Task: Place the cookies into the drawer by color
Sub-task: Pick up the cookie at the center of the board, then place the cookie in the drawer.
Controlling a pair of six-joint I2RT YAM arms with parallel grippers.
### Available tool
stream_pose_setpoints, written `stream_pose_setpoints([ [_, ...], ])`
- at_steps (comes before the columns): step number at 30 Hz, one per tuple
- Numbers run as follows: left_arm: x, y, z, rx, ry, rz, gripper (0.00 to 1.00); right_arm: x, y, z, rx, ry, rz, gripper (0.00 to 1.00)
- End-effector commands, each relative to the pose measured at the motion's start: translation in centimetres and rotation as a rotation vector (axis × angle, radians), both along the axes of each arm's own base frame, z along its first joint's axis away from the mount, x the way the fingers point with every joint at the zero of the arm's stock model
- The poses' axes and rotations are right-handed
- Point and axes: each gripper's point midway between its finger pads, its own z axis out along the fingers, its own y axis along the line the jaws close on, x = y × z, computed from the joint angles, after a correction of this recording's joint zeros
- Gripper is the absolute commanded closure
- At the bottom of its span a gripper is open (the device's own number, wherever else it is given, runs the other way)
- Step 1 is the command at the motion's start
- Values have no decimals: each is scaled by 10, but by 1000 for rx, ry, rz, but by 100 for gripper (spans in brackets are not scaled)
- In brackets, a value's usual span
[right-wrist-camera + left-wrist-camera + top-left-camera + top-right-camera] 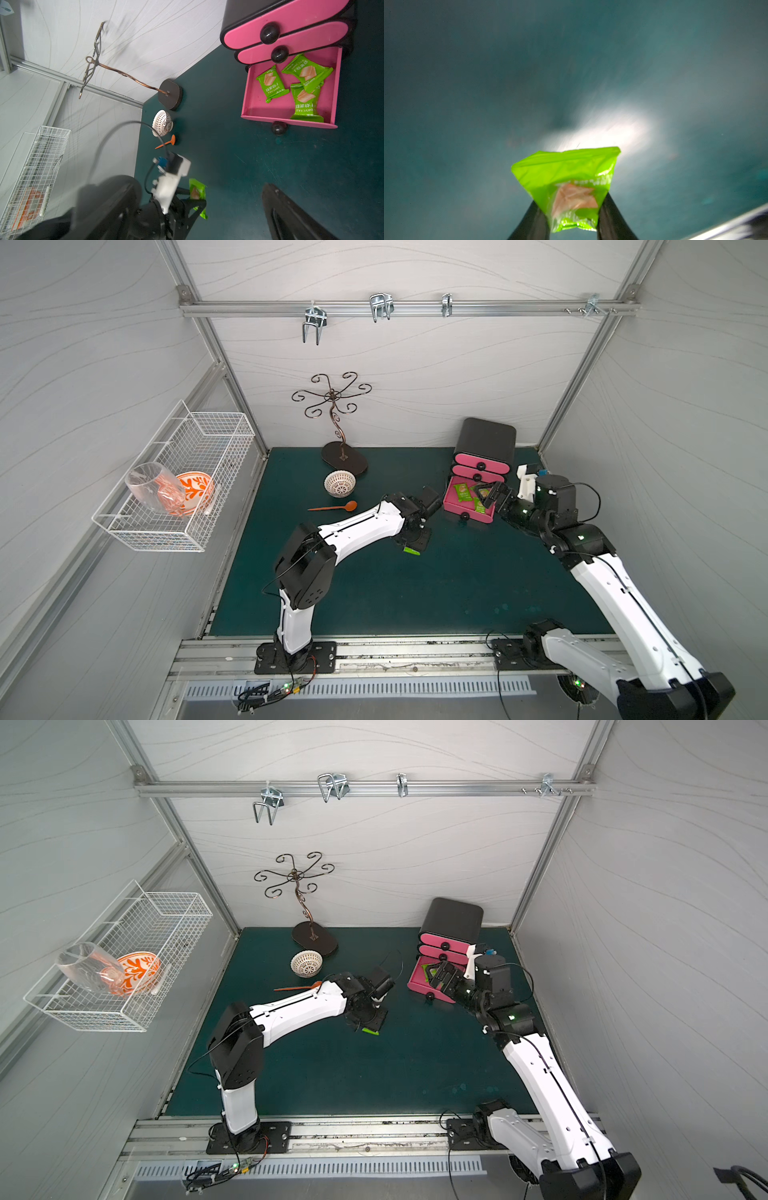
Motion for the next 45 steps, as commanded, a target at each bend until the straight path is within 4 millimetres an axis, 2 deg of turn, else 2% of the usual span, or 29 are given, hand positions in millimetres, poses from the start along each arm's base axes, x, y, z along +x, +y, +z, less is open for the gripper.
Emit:
stream_pose_setpoints([
  [1,43,-40,33,-205,-37,46,73,-2,-2,-1,0,4,-14,1],
  [4,80,-69,50,-356,-56,107,73,-1,-3,3,11,4,-26,1],
  [7,113,-87,51,-470,-50,202,74,0,-3,7,26,3,-41,1],
  [9,133,-96,45,-542,-16,280,74,1,-4,11,34,0,-51,1],
  [13,159,-115,39,-655,-5,350,74,0,-5,17,46,-13,-57,1],
  [17,177,-139,35,-754,11,366,74,-1,-5,20,51,-15,-60,1],
  [21,184,-155,29,-792,62,374,74,-3,-4,21,60,-7,-55,1],
  [26,190,-162,9,-814,111,433,73,-5,-5,26,61,-13,-53,1],
  [28,190,-166,3,-826,134,441,70,-5,-5,28,58,-18,-50,1],
  [30,191,-170,0,-830,155,442,59,-5,-5,30,55,-21,-52,1],
  [33,191,-173,5,-842,154,427,35,-6,-8,32,45,-25,-60,1],
  [36,189,-167,13,-805,114,375,13,-5,-9,31,42,-23,-66,1],
  [37,186,-164,15,-777,97,359,9,-5,-9,32,42,-23,-68,1],
  [41,176,-148,25,-691,40,290,3,-4,-8,30,37,-11,-68,1],
  [45,167,-136,48,-654,-15,232,2,-1,-7,27,24,3,-60,1],
])
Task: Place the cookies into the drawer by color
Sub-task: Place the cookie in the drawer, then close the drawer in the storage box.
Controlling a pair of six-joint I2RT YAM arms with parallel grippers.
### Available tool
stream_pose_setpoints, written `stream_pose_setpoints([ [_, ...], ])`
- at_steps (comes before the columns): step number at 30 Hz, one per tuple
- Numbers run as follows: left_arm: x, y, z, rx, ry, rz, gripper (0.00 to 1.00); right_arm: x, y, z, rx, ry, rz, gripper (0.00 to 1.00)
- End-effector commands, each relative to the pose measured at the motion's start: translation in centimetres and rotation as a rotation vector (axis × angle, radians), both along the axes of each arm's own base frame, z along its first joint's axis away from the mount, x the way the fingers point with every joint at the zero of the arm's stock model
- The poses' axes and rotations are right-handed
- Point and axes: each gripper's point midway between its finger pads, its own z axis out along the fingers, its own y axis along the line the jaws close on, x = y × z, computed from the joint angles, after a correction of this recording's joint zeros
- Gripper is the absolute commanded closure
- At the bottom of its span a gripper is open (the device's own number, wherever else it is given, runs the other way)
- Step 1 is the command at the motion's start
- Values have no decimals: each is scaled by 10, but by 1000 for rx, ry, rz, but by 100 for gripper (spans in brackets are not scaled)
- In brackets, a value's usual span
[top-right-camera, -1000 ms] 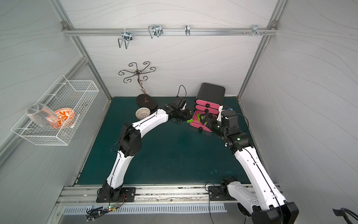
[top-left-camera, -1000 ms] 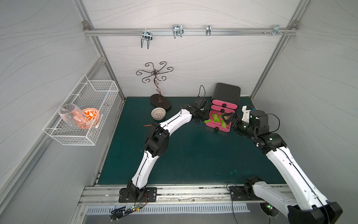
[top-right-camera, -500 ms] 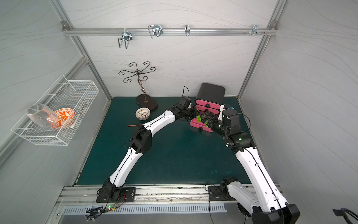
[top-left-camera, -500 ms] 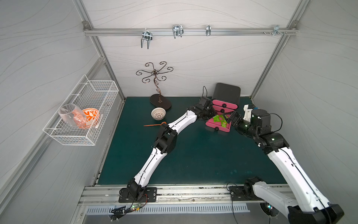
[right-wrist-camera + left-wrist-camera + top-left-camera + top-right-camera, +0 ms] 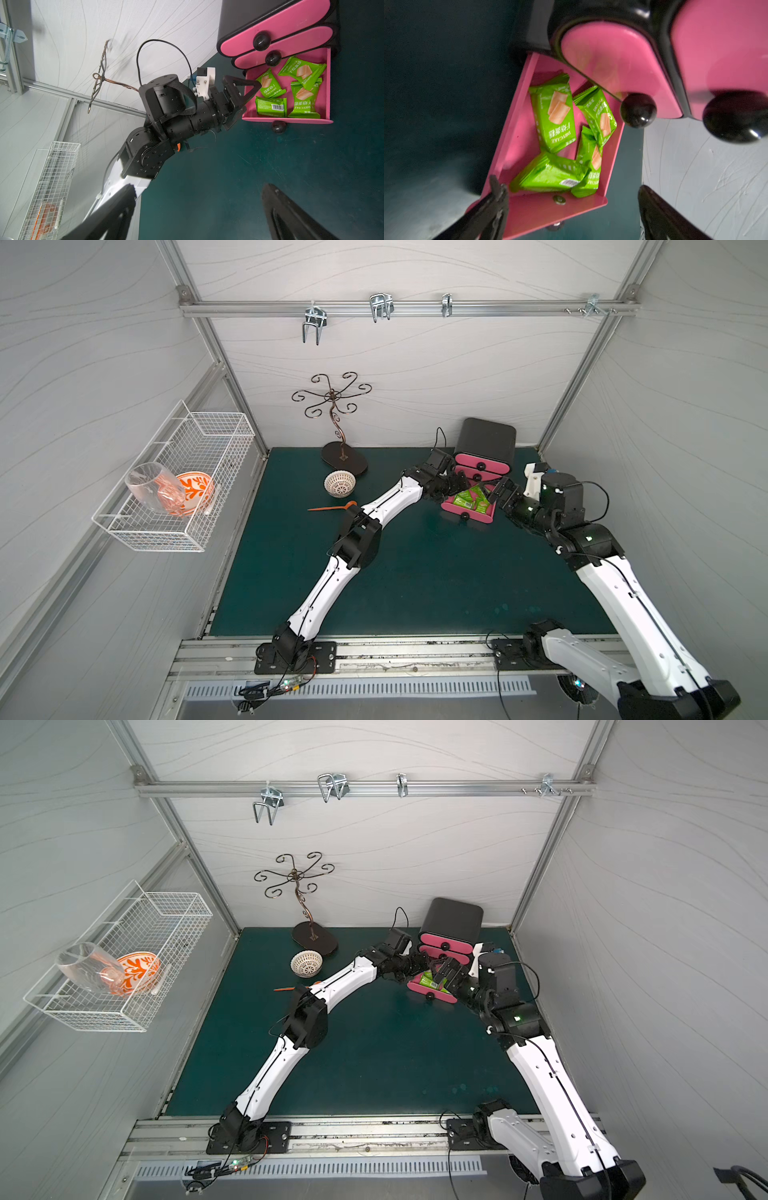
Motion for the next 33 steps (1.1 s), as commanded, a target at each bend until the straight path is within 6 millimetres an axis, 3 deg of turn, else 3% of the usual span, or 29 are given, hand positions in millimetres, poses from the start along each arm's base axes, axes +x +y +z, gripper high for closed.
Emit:
stream_pose_setpoints([
  [1,-5,11,70,16,-171,-69,2,1,0,4,-25,-1,4,1],
  [6,-31,50,132,110,-360,-126,3,2,-1,-14,-37,44,-3,1],
  [10,-66,94,156,202,-472,-176,3,7,1,-35,-19,89,-17,1],
  [13,-100,124,157,234,-494,-212,3,14,3,-70,78,192,-53,1],
  [16,-133,147,155,214,-487,-219,3,25,-10,-130,248,354,-163,1],
  [20,-175,173,136,198,-423,-218,3,42,-21,-185,359,392,-274,7],
  [25,-209,199,118,231,-378,-237,2,58,-18,-211,290,363,-237,12],
  [29,-221,211,109,271,-394,-283,1,70,-17,-229,273,334,-230,20],
  [33,-227,213,115,292,-438,-354,1,81,-4,-242,274,325,-176,27],
])
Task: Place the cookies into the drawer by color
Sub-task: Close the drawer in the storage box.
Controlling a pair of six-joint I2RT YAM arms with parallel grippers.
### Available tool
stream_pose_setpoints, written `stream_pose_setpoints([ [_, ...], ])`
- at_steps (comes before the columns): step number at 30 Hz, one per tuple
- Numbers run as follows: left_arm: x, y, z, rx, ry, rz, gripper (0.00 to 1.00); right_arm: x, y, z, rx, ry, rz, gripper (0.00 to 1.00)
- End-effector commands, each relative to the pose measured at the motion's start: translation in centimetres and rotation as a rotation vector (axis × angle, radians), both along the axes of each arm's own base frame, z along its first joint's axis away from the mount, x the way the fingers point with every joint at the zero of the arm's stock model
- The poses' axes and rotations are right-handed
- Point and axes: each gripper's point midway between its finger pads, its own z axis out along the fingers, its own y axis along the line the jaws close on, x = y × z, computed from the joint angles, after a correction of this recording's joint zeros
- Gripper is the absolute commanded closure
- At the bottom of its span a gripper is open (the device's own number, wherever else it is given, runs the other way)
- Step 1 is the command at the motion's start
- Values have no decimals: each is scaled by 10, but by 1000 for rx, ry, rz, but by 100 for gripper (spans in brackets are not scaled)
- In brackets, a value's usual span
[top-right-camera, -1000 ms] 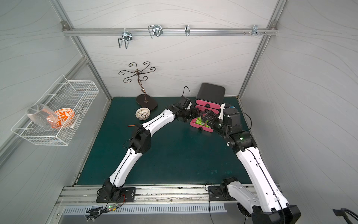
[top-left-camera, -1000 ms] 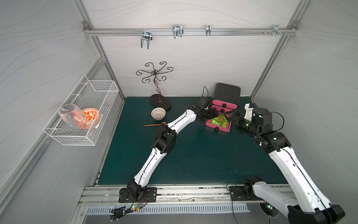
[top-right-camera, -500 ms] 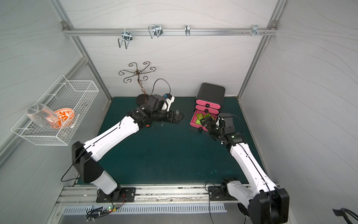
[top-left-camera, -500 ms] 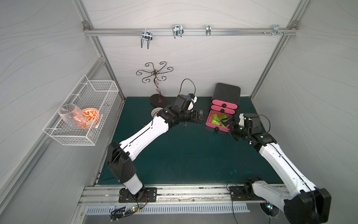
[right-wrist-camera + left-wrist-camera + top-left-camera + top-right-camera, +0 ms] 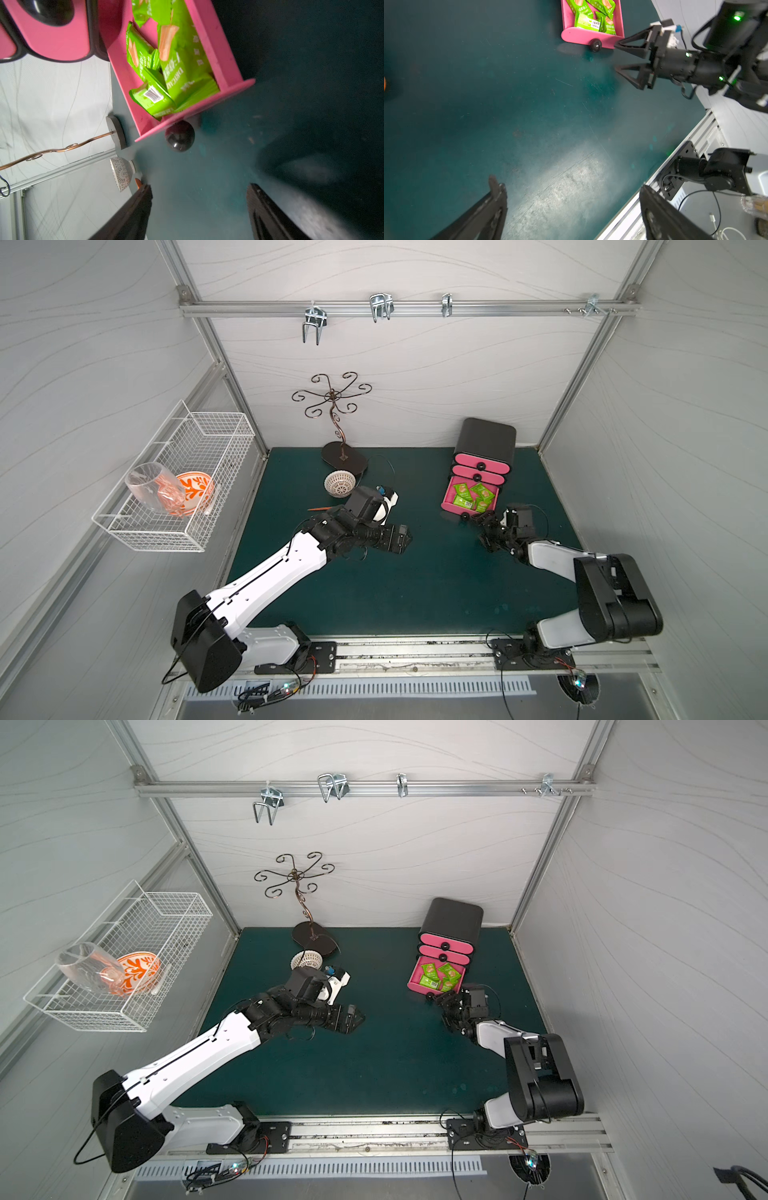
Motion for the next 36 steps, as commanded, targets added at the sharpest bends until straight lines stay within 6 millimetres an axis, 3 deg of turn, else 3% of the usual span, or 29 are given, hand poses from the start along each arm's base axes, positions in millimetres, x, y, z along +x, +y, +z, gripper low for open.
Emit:
stream_pose_setpoints([
  [1,-3,-1,14,19,-70,-83,1,19,15,10,7,-107,47,28],
  [5,-7,0,15,101,-101,-134,1,26,19,1,-43,-109,19,33],
  [9,-41,-2,3,399,-281,-405,1,36,30,-11,-54,-106,23,37],
  [12,-46,-4,1,341,-263,-358,1,36,24,-18,-81,-88,-13,39],
  [16,-50,-7,9,275,-262,-355,1,38,13,-12,-180,-96,-1,40],
  [21,-40,-3,8,275,-258,-309,1,44,11,-12,-215,-98,22,42],
  [28,-43,0,4,277,-248,-302,0,50,14,-20,-232,-87,42,47],
  [36,-42,6,1,296,-262,-290,1,53,14,-26,-248,-64,41,63],
])
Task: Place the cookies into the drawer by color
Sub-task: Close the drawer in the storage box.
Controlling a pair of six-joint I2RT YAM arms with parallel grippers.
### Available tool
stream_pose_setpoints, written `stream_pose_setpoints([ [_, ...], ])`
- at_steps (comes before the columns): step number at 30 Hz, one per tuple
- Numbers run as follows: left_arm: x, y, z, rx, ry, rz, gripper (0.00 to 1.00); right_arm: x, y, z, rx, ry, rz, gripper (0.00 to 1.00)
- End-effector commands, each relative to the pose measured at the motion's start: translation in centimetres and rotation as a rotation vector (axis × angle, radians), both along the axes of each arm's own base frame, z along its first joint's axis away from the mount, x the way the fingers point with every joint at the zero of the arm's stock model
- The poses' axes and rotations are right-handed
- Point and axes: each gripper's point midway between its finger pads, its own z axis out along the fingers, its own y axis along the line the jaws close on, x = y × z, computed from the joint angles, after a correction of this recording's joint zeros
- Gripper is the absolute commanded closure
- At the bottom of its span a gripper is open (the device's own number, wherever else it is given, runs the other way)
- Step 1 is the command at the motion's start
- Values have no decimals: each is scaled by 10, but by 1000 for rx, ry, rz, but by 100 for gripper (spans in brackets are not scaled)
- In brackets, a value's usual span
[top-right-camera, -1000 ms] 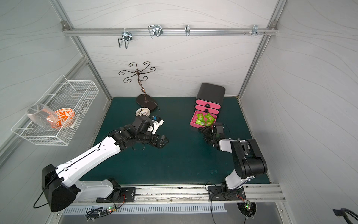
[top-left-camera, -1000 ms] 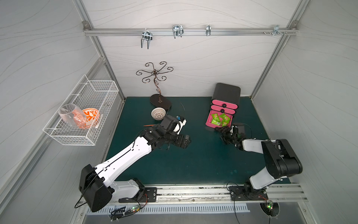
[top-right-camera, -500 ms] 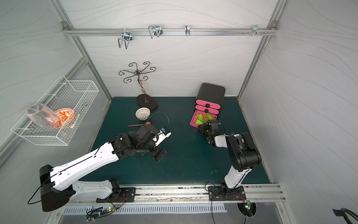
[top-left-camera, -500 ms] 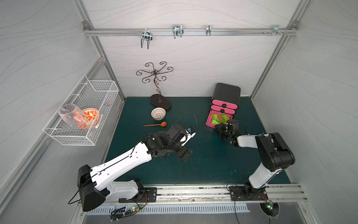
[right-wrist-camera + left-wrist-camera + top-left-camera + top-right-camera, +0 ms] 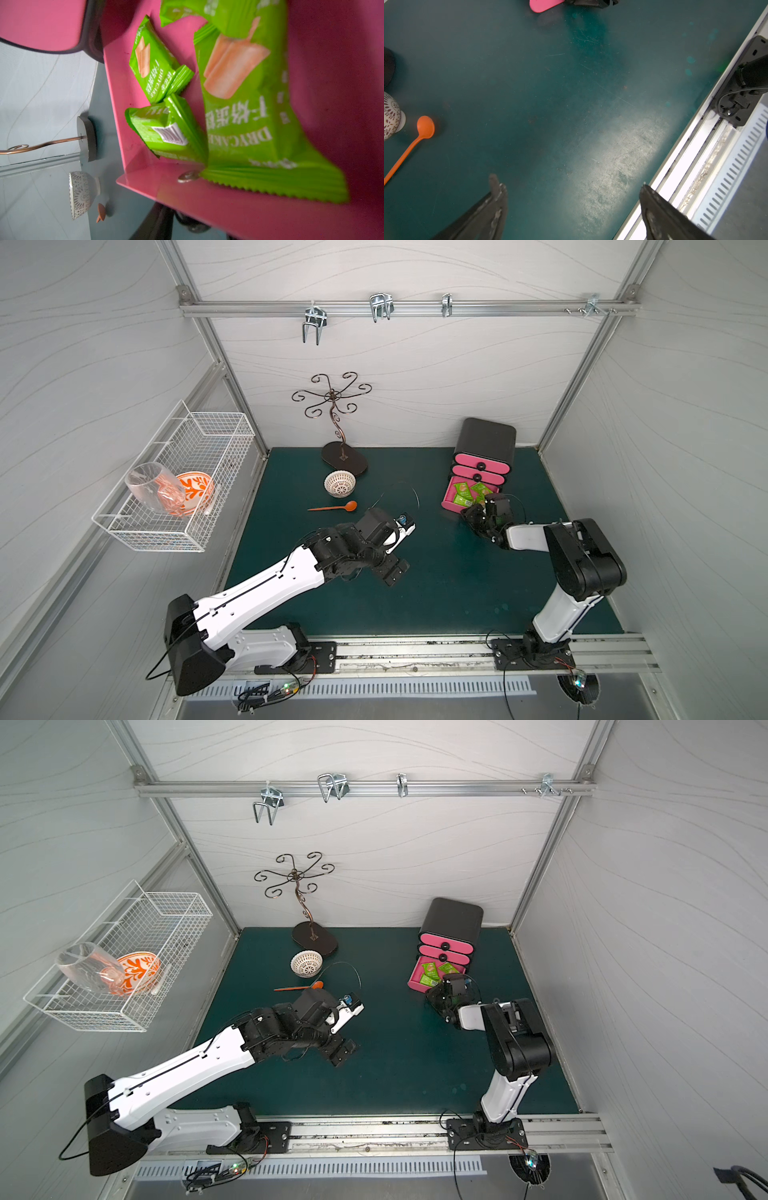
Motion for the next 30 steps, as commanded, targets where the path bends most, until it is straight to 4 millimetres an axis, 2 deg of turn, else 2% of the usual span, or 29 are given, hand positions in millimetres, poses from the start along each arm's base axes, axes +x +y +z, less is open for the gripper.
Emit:
stream_pose_setpoints([
  [1,6,-1,14,-40,-48,14,1,0,-4,-8,-30,28,-12,65],
  [3,6,0,13,-37,-52,16,1,1,-2,-4,-24,20,-13,72],
  [7,4,1,11,-37,-52,14,1,3,-3,10,-35,12,-17,95],
  [8,4,1,11,-37,-53,15,1,4,-3,15,-37,6,-18,96],
  [12,4,2,9,-32,-56,15,1,9,-3,36,-35,-28,-28,97],
  [15,5,3,9,-29,-62,16,1,15,-5,43,-30,-29,-57,96],
  [24,6,10,6,-5,-76,32,1,36,0,30,-23,7,-77,91],
  [28,6,12,5,-3,-81,37,1,42,-2,20,-45,34,-89,80],
  [30,6,12,5,-3,-82,40,1,45,-5,17,-58,34,-99,79],
])
